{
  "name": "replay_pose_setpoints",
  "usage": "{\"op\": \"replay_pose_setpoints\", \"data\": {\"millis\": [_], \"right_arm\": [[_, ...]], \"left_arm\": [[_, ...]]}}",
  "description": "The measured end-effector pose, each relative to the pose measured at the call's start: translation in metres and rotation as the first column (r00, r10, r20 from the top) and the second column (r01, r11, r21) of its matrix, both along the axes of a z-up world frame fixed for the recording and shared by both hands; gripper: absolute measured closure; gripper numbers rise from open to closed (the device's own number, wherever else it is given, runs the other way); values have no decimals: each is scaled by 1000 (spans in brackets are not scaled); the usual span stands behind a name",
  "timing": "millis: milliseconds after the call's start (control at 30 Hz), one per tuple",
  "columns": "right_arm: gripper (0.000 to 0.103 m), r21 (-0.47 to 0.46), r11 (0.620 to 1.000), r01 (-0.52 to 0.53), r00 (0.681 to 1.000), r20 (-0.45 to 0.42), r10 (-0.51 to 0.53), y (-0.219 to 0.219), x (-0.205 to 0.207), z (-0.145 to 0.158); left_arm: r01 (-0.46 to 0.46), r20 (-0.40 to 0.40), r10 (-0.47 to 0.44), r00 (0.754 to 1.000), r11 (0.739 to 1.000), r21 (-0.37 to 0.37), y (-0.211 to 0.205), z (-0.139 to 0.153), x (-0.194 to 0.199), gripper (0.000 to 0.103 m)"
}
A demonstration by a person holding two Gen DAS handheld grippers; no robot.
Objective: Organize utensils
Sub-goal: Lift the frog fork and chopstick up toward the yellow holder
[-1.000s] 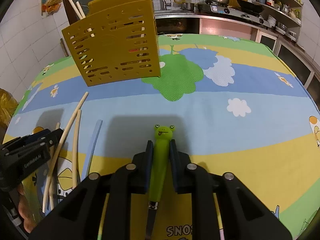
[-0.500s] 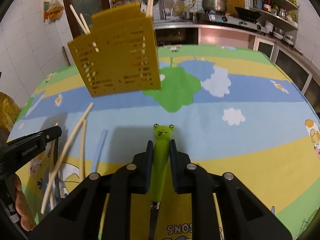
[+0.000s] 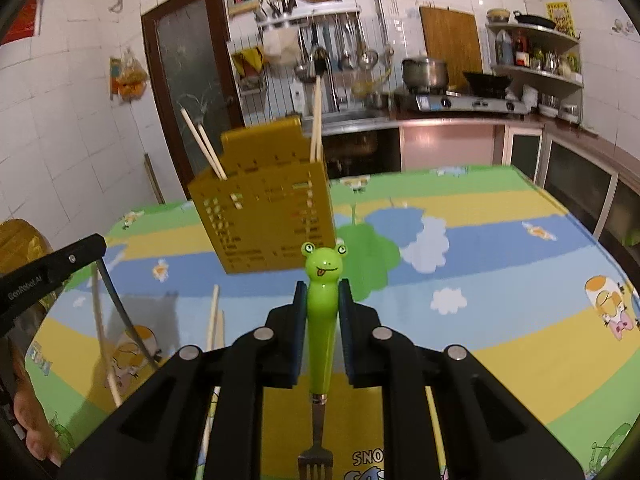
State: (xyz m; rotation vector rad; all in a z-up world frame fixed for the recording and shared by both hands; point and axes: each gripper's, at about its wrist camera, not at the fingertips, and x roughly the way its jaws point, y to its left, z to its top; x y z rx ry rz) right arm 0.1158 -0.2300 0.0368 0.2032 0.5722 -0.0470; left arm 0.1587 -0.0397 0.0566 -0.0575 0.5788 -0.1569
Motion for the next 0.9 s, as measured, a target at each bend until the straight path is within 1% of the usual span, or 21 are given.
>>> {"op": "replay_pose_setpoints", "data": {"millis": [100,233,433,600,800,900], "right_arm": [[87,-9,1000,1,999,32,-1,1,-4,6],[87,-10,1000,-2,998,65,3,3,-9,12],[87,-30,1000,-3,991,134,7,7,-20,25],[87,-46,999,4,984,177,4,10,-26,34],[87,-52,999,2,983,182,7,11,-24,35],[87,-48,999,6,984,180,3,11,-23,33]], "left_arm": [[12,30,-12,999,1000,-10,2,10,-8,95],[22,60,-21,998,1000,-5,4,15,-14,95],[15,67,-14,998,1000,-18,8,16,-17,95],[18,68,-17,998,1000,-10,9,15,-18,95],[25,87,-26,996,1000,17,8,15,-20,96],[24,86,-26,996,1000,15,9,15,-20,96]]}}
